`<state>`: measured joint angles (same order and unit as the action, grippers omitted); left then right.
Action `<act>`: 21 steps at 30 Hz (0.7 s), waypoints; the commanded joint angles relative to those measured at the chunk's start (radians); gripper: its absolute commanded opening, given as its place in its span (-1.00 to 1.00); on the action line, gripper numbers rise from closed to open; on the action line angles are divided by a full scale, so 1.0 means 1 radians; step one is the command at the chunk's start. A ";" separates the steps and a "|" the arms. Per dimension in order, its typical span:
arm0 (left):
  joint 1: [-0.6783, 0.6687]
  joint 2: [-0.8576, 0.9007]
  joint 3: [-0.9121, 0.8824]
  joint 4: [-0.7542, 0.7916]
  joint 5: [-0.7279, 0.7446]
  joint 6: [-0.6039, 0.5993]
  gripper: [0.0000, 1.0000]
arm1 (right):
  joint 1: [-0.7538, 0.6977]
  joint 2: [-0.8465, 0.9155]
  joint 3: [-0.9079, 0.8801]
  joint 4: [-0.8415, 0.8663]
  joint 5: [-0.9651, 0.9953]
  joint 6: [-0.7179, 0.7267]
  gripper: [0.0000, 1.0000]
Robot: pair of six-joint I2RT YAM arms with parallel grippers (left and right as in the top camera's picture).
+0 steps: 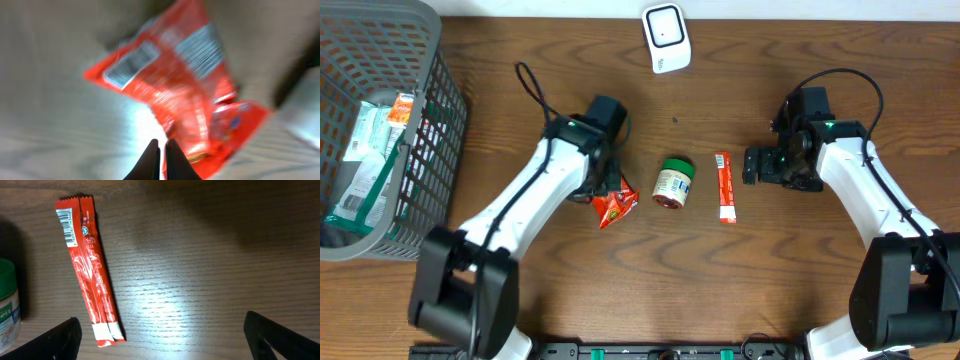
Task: Scan the item barcode
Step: 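Carry the red pouch out and lower it left of the jar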
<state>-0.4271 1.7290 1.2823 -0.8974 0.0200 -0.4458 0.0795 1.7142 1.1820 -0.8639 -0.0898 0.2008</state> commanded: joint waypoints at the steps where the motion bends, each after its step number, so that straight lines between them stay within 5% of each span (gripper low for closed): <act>1: 0.001 0.008 -0.003 0.054 0.004 -0.013 -0.85 | 0.000 -0.008 -0.006 0.000 0.006 -0.008 0.98; 6: -0.001 0.050 -0.045 0.141 0.107 -0.025 -0.85 | 0.000 -0.008 -0.006 0.000 0.006 -0.008 0.99; 21: -0.002 0.207 -0.110 0.116 0.092 -0.037 -0.76 | 0.000 -0.008 -0.006 0.000 0.006 -0.008 0.99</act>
<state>-0.4282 1.8717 1.2140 -0.7609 0.1081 -0.4751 0.0795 1.7142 1.1820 -0.8639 -0.0898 0.2008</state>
